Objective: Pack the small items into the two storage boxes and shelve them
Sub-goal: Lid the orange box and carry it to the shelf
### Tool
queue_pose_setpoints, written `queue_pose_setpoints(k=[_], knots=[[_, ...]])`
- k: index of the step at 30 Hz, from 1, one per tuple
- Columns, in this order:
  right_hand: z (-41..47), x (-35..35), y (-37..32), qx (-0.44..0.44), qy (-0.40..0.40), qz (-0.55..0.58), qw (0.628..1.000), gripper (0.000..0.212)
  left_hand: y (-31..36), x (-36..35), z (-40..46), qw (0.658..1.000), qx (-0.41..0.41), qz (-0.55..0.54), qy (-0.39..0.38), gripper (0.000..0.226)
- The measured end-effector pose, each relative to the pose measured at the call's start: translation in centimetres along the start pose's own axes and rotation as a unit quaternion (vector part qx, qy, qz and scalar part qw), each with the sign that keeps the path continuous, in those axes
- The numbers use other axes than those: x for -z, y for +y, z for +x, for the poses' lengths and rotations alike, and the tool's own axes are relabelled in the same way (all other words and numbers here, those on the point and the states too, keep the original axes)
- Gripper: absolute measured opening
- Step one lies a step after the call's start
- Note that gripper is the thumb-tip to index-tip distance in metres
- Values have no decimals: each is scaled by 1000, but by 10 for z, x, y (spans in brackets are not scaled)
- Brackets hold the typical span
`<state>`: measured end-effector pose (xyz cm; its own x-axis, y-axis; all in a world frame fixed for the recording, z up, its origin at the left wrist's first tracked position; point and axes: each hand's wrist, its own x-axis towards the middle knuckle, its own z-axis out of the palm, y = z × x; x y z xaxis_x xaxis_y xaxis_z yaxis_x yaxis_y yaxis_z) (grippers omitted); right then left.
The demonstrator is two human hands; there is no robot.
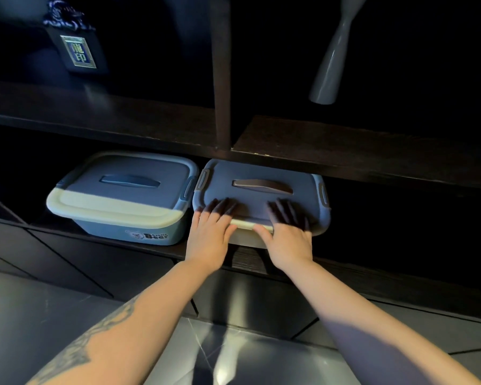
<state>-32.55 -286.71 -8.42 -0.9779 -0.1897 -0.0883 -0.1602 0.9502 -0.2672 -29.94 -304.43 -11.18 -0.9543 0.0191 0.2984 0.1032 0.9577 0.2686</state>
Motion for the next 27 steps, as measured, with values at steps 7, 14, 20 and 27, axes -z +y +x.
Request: queue_pose_setpoints(k=[7,14,20,27], knots=[[12,1,-4,-26,-31,23,999,59,5,22,15,996,66,-54,-23,25],[-32,-32,-82,166,144,131,967,33,-69,52,-41,988,71,-91,100,33],[-20,-65,-184,214,176,127,952,31,-172,77,-61,986,99,-83,101,31],[1,-95,-258,146,220,47,963,27,-260,92,-48,995,59,-75,32,48]])
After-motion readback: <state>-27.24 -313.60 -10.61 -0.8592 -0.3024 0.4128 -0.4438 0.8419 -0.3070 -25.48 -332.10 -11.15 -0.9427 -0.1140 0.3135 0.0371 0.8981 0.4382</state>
